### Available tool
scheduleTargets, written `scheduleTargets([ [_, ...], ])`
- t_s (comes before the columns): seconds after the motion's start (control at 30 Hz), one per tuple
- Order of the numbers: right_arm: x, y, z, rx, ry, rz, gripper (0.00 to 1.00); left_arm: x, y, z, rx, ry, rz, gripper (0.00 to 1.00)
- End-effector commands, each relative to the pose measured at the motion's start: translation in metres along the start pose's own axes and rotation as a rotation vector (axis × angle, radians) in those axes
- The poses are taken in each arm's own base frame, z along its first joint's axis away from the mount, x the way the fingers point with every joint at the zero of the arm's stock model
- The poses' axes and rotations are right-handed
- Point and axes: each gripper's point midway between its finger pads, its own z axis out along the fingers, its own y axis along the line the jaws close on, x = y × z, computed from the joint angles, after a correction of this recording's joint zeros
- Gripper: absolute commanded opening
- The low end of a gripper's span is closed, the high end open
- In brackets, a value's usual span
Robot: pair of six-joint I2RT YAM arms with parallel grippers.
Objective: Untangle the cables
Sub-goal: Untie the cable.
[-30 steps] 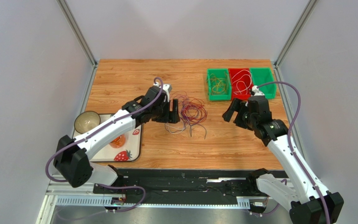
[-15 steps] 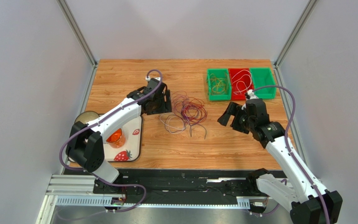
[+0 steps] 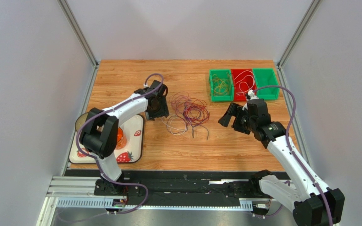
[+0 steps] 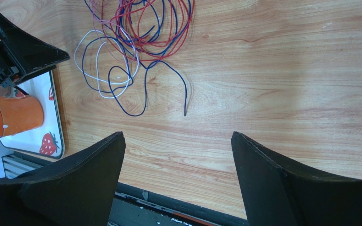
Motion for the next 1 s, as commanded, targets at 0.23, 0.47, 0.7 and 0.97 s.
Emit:
scheduleTargets([
  [0.23, -0.005, 0.006, -0.001, -0.035, -0.022, -0.04, 0.87, -0.001, -0.014, 0.022, 0.033, 0.06, -0.053, 0.6],
  [0.47, -0.004, 0.005, -0.002, -0.031, -0.023, -0.047, 0.87, 0.002, -0.016, 0.033, 0.043, 0.077, -0.061, 0.43],
  [0.7, -0.004, 0.005, -0.002, -0.03, -0.019, -0.048, 0.87, -0.008, -0.02, 0.022, 0.065, 0.039, -0.057, 0.0],
  [0.97, -0.004, 0.008, -0.003, -0.041, -0.018, -0.042, 0.87, -0.046, -0.027, -0.047, 0.126, -0.1, 0.009, 0.0],
])
